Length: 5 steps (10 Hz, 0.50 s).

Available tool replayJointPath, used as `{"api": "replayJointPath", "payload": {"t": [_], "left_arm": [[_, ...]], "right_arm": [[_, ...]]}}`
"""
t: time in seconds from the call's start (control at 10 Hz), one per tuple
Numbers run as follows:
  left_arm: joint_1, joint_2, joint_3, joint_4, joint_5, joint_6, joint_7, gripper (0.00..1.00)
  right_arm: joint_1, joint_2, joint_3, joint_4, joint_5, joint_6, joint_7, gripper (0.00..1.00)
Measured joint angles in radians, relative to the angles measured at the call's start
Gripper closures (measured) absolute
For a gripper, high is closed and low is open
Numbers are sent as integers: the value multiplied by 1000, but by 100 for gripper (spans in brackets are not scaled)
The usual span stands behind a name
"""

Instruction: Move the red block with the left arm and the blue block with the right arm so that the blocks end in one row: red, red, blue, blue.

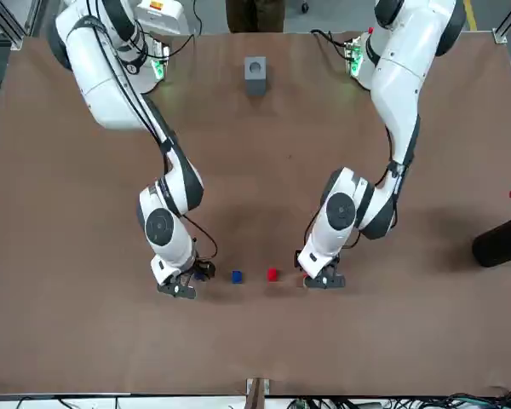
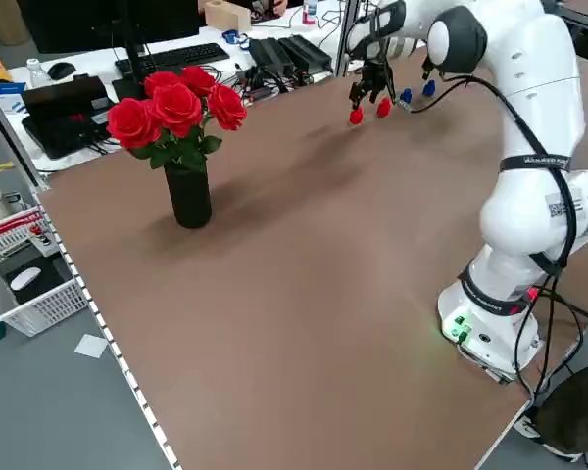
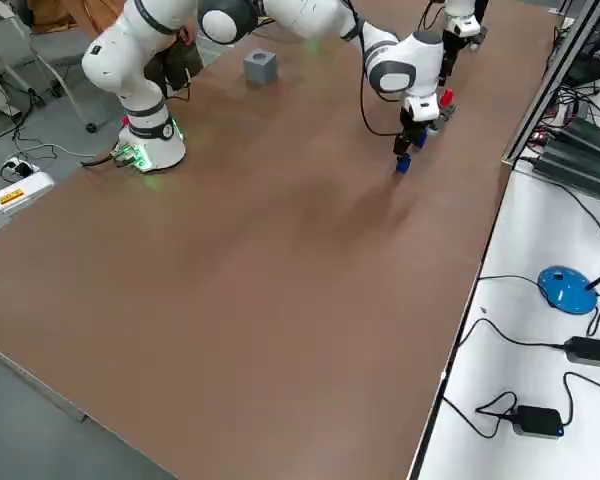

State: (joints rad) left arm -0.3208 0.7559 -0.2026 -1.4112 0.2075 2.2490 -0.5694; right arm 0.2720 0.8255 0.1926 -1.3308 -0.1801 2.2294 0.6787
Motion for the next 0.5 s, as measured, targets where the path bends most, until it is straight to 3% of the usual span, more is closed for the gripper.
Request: {"api": "replayJointPath", "payload": {"t": [0.2,0.5], "left_arm": [[32,-134,1,5,0,-162,37,1],[179,-338,-4,-1,-38,-345,188,1]], "right_arm": [[-21,-91,-2,-13,0,-67,0,0],[-110,-372,-12,-179,50,-141,-95,0]]}}
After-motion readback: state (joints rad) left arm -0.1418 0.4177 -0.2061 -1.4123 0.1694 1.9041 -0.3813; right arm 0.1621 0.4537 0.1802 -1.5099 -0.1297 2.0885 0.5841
